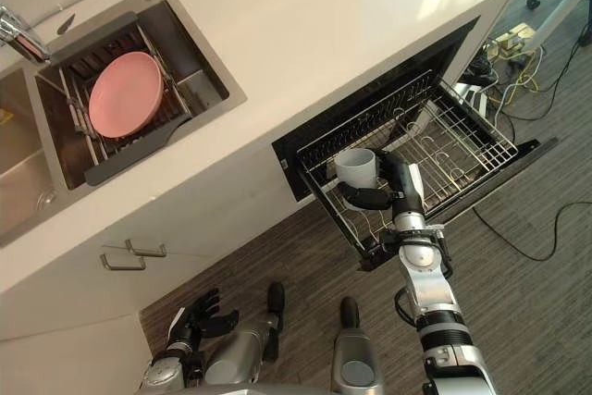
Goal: Walk over to the sink, pick up the cup, carry it to the dishwasher, place the cup inside the dishwasher, then close the dishwasher door
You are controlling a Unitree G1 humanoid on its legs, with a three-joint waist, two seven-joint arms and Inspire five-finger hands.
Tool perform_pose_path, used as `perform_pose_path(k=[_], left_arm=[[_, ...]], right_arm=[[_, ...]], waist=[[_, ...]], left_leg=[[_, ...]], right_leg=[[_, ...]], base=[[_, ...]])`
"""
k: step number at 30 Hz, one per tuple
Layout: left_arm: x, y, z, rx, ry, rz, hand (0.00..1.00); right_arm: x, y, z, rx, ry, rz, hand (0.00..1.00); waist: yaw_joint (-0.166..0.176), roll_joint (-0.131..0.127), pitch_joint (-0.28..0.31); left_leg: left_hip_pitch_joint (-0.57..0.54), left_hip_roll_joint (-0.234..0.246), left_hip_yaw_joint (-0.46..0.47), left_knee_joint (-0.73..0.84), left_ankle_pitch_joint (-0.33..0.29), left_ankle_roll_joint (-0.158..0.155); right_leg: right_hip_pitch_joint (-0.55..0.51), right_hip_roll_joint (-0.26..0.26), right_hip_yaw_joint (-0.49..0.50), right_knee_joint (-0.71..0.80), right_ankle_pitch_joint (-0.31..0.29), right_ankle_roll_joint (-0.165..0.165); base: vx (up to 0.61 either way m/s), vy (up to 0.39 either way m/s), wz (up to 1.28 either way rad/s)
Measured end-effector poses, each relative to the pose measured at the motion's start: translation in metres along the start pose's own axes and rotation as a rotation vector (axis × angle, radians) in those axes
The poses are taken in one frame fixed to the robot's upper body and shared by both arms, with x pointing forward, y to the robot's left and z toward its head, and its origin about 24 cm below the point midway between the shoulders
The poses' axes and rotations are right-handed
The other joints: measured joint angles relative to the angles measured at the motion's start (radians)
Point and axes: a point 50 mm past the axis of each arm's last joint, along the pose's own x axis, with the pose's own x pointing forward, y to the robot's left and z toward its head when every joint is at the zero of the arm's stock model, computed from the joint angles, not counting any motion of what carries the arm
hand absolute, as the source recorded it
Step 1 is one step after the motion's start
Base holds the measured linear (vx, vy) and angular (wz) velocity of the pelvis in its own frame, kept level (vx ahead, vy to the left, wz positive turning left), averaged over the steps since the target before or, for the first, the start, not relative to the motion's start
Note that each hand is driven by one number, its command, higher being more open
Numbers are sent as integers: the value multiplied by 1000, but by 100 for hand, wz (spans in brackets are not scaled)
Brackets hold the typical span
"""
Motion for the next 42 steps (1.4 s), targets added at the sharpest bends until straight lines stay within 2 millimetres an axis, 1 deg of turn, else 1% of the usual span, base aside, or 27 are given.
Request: perform_pose_path(k=[2, 3, 8, 9, 13, 17, 18, 23, 24, 38, 42], left_arm=[[1, -2, 2, -10, -6, 9, 90], [2, -4, 3, -18, -11, 6, 90], [3, -8, 8, -25, -39, 7, 90], [4, -10, 10, -28, -48, 11, 90], [4, -13, 12, -40, -62, 6, 90], [4, -16, 14, -64, -68, 3, 90], [5, -19, 16, -68, -75, -2, 90], [5, -22, 20, -66, -92, 2, 90], [5, -22, 21, -66, -92, 2, 90], [7, -24, 23, -68, -94, 12, 90], [8, -25, 24, -66, -91, 9, 90]], right_arm=[[5, 2, 2, -36, 0, 10, 30], [9, 3, 4, -57, 1, 9, 30], [22, 4, 13, -154, -8, 7, 30], [25, 3, 15, -175, -11, -3, 30], [29, 0, 13, -208, 14, -33, 30], [31, -1, 12, -216, 24, -49, 30], [33, -2, 12, -226, 33, -58, 30], [33, -3, 7, -199, 61, -97, 30], [33, -3, 6, -198, 65, -102, 90], [31, 12, 5, -106, 88, -183, 90], [22, 15, 3, -65, 85, -205, 90]], waist=[[0, 7, 8], [0, 12, 18], [5, 26, 44], [5, 28, 57], [15, 34, 69], [21, 39, 76], [22, 44, 87], [26, 46, 92], [26, 45, 92], [27, 41, 95], [27, 40, 95]], left_leg=[[-11, 1, 1, -1, 5, 1], [-14, 1, 1, -1, 10, 7], [-29, 5, 8, -1, 13, 4], [-29, 4, 9, -1, 13, 3], [-33, 3, 9, -7, 18, -2], [-42, 1, 7, -16, 28, 0], [-42, -1, 5, -17, 32, 0], [-52, -4, 5, -41, 53, 1], [-52, -4, 5, -44, 55, 2], [-47, -4, 7, -57, 67, 3], [-32, -4, 7, -66, 69, 5]], right_leg=[[-16, 0, 0, 7, 0, 0], [-20, 0, 1, 10, 3, -3], [-38, 3, 3, 21, 4, -3], [-39, 2, 3, 22, 4, -3], [-46, 0, 4, 22, 4, -3], [-59, -2, 2, 29, 4, -3], [-61, -4, 0, 34, 4, -3], [-87, -6, -1, 48, 5, -1], [-88, -7, -1, 49, 5, -1], [-92, -7, 1, 54, 9, 2], [-81, -7, 0, 52, 9, 2]], base=[[-21, -2, -1], [-2, -11, -4], [25, -15, -5], [30, -14, -2], [0, 0, 0], [-14, -4, 2], [-32, -3, 4], [-33, -6, 2], [0, 0, 0], [0, 0, 0], [0, 0, 0]])
